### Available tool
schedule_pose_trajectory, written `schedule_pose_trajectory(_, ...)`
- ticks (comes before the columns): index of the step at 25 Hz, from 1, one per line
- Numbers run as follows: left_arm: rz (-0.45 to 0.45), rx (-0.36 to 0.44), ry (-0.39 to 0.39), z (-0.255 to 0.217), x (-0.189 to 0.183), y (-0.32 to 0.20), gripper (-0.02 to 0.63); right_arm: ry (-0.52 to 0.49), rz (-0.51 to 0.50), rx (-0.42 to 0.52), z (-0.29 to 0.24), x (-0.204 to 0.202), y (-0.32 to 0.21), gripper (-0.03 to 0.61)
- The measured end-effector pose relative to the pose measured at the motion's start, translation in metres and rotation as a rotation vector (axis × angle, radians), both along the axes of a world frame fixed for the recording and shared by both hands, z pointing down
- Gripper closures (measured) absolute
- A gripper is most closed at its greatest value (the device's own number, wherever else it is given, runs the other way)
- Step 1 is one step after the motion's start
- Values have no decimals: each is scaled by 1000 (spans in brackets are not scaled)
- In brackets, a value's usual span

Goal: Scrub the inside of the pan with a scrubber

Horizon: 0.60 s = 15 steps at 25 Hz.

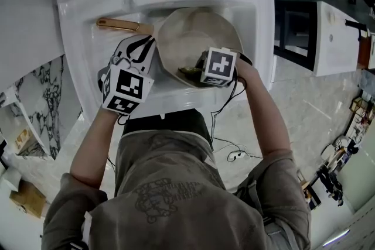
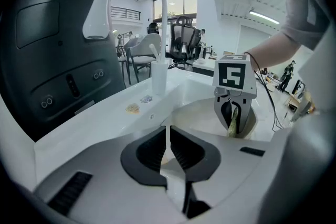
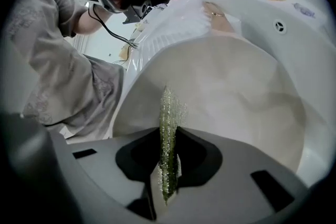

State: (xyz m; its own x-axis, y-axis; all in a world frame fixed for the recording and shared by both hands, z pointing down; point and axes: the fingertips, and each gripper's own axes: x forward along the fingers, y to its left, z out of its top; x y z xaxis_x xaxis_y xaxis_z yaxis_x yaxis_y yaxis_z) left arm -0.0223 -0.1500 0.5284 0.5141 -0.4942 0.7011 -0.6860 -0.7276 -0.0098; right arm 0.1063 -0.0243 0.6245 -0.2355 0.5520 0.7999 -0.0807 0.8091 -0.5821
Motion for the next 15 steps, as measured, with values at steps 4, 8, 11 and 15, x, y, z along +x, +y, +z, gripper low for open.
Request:
schedule_pose_trajectory(4,6,3,0,-2,2,-1,577,5,-22,-88,-14,10,9,505)
schedule_pose_trajectory(8,15,2,2,-2,5,-1,577,-59,-20,-213,-41,15,16,506)
schedule_pose_trajectory(11,19,3,6,-2,8,-1,577,-118,13,-235,-61,16,5,506)
schedule_pose_trajectory(15,21,4,6,-4,7,1,577,-245,101,1,-76,2,-46,506)
